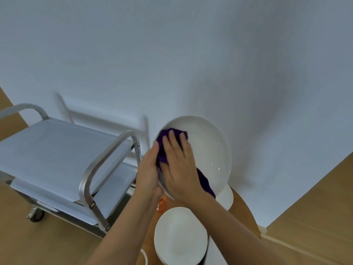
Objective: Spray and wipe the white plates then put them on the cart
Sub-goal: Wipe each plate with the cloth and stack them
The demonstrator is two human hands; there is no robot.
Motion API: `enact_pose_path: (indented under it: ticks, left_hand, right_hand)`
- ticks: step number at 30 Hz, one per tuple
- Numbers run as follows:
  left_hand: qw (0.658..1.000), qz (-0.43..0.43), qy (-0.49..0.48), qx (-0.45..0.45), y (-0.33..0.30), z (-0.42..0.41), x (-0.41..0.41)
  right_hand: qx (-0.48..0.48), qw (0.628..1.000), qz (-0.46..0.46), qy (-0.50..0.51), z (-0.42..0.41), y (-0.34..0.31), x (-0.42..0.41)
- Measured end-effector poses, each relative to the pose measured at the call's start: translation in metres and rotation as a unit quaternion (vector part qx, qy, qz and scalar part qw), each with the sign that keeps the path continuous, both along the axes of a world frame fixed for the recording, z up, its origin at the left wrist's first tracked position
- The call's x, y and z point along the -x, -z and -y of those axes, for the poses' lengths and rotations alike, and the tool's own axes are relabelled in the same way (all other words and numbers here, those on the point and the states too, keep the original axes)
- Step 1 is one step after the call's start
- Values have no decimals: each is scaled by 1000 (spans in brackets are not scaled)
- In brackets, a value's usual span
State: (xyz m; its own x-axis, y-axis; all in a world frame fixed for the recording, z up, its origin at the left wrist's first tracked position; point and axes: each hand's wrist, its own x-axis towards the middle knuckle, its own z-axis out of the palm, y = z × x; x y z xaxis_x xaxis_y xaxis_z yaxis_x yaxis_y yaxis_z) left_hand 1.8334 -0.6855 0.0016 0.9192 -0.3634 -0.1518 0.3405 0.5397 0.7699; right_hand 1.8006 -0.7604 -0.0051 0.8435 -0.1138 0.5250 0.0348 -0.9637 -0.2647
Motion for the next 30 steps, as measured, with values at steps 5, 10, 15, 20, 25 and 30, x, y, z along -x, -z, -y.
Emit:
enact_pose_path:
  ticks: [5, 10, 15, 20, 25, 30]
  left_hand:
    - [998, -47, 3, 50, -12, -14, -6]
    - [993, -47, 70, 87, -18, -25, -10]
    - [996, -16, 52, 77, -12, -25, -1]
    - [997, -19, 70, 27, -10, -1, 13]
    - [996, -64, 39, 44, -16, 2, 4]
    - [991, -107, 75, 40, -27, -13, -10]
  right_hand:
    - [-25, 993, -27, -110, 0, -2, 23]
    - [38, 987, -43, -153, 34, 9, 55]
    - [38, 999, 11, -1, 61, 6, 56]
    - [-80, 988, 12, 130, 40, -19, 24]
    - [-98, 992, -42, -72, 1, -14, 40]
    - [32, 991, -91, -92, 29, 8, 75]
